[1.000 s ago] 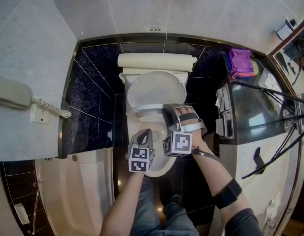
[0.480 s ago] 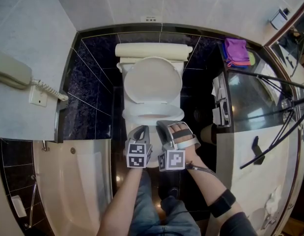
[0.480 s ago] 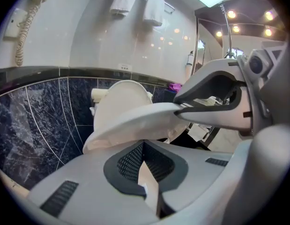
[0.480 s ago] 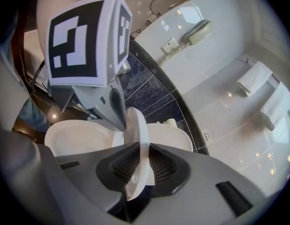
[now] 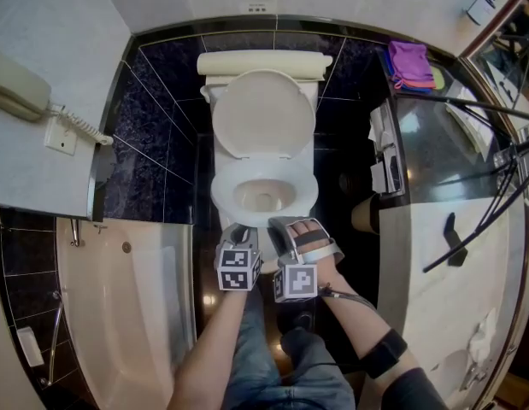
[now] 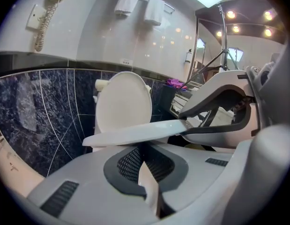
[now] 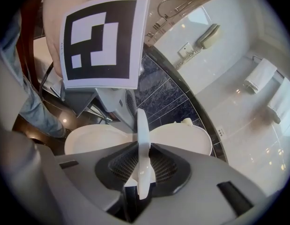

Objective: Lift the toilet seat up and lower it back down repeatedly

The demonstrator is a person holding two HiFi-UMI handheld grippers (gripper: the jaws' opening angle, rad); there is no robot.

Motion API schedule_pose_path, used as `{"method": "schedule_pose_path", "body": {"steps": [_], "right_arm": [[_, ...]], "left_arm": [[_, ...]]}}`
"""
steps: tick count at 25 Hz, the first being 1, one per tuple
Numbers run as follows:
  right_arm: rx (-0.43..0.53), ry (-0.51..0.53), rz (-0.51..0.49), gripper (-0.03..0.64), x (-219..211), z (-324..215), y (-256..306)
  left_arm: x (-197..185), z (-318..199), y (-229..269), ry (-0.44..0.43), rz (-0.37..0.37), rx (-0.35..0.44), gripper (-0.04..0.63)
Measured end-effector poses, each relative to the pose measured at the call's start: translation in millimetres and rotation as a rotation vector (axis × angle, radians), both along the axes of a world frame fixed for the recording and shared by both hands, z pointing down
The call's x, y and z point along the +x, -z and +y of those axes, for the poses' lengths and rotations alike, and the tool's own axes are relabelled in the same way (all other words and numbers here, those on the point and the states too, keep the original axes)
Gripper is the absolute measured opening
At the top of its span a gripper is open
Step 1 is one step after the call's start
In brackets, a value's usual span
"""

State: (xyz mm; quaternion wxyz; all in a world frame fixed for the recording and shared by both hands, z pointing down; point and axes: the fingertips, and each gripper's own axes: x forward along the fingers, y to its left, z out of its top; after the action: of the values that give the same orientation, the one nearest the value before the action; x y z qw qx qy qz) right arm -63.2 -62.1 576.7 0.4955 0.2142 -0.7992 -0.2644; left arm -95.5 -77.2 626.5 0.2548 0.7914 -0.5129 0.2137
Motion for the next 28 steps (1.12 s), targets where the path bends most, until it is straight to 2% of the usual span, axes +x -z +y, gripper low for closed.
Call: {"method": "schedule_pose_path", "body": {"steps": [6, 8, 9, 15, 20, 25, 28], "right_arm": [[-0.053, 0.026, -0.055, 0.098, -1.6, 39.3, -21.9], [-0.073, 0.019, -0.084, 0.070, 1.3, 53.6, -27.9], [-0.082, 0.009, -0.097, 0.034, 4.7, 60.0, -31.9], [-0.134, -0.110, -0.130, 0.018, 45.1, 79.2, -74.8], [-0.182, -0.237, -0.170, 0.017, 75.5, 87.0, -117.3], [-0.215, -0.306, -0.198, 0.017, 89.5, 93.1, -159.9], [-0.231, -0.332, -0.211, 0.017, 92.3, 93.7, -182.9]], "left_arm": [[-1.9, 26.5, -25.7, 0.002, -0.014, 0.004, -0.009], [-2.0, 35.1, -37.0, 0.006, -0.013, -0.005, -0.009], [-1.4, 39.7, -42.8, 0.008, -0.010, -0.011, -0.009], [0.4, 75.1, -90.6, 0.027, -0.019, -0.064, -0.009], [2.5, 114.6, -146.4, -0.006, -0.066, -0.125, -0.011], [3.1, 143.3, -203.6, -0.020, -0.093, -0.173, -0.011], [8.8, 162.7, -231.8, -0.031, -0.081, -0.230, -0.011]]}}
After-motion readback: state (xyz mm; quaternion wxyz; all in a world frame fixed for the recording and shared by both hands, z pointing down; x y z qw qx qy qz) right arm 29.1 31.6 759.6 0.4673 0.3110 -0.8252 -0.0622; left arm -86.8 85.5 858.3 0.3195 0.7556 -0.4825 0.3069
